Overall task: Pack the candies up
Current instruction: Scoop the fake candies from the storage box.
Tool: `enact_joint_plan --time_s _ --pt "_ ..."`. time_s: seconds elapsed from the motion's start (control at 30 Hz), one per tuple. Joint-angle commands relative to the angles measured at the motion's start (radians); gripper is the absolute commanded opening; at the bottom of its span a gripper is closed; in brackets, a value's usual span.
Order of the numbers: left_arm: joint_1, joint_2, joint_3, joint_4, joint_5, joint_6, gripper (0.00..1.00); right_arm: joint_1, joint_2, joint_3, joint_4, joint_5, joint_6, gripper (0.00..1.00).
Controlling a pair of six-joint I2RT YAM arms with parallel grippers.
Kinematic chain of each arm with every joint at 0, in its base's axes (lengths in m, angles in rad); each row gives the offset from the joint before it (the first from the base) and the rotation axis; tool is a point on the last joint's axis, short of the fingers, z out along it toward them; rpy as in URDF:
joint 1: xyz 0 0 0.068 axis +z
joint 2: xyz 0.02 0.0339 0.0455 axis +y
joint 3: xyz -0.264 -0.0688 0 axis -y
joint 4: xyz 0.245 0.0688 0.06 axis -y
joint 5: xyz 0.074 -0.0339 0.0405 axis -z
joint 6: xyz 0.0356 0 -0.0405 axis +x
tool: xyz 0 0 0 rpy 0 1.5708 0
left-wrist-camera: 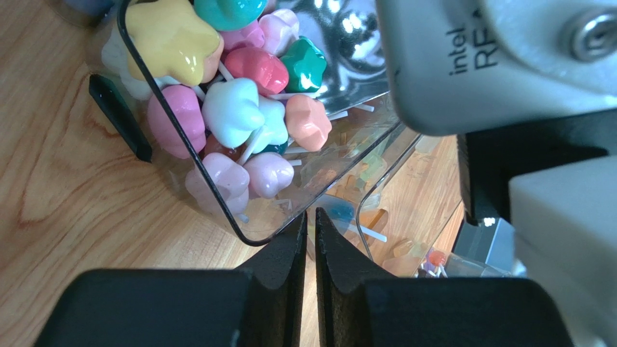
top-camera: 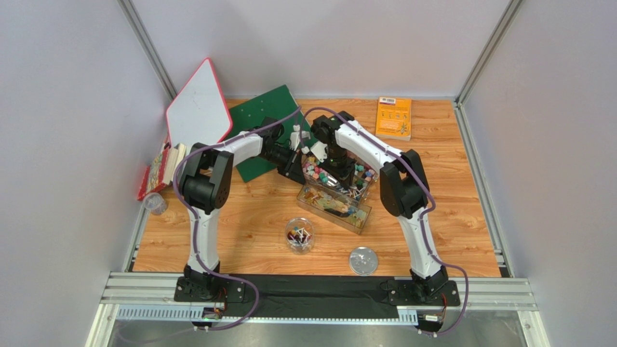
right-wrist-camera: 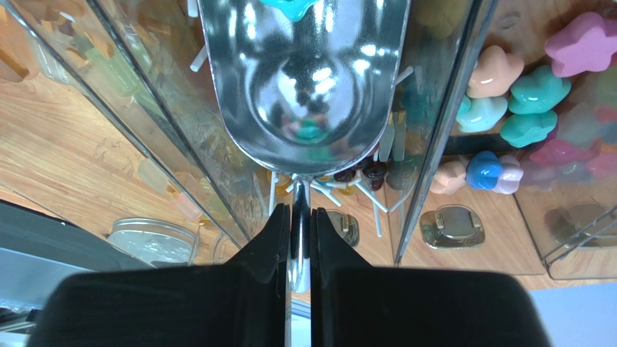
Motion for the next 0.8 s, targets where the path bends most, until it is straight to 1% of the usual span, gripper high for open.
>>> enact_joint_plan --time_s 0.0,0.17,0.27,0.33,0.37,0.53,0.67,0.77 --pt "-0.030 0.003 0.005 0.021 0.063 -0.006 0.13 0.020 0.042 0.043 -0.076 -0.059 0.011 0.00" --pt "-0.007 -0.048 0.013 -0.021 0.035 0.027 0.14 0.000 0.023 -0.012 -0.067 -0.052 0.012 0.00" --pt "0.030 -0.082 0.047 -0.083 0.006 0.092 0.15 -0.020 0.011 -0.028 -0.062 -0.058 0.012 0.00" --pt "0.051 -0.096 0.068 -0.089 -0.032 0.106 0.14 -0.029 0.012 -0.026 -0.060 -0.063 0.014 0.00" --pt "0.058 -0.093 0.093 -0.090 -0.049 0.110 0.12 -0.029 0.014 -0.025 -0.059 -0.063 0.014 0.00" --pt "0.071 -0.013 0.182 -0.094 -0.059 0.092 0.02 -0.029 0.022 -0.009 -0.060 -0.071 0.012 0.00" --pt "0.070 0.067 0.277 -0.094 -0.068 0.051 0.00 -0.029 0.019 -0.012 -0.060 -0.072 0.012 0.00" --pt "0.058 0.117 0.300 -0.095 -0.068 0.054 0.00 -0.029 0.019 -0.002 -0.054 -0.074 0.015 0.00"
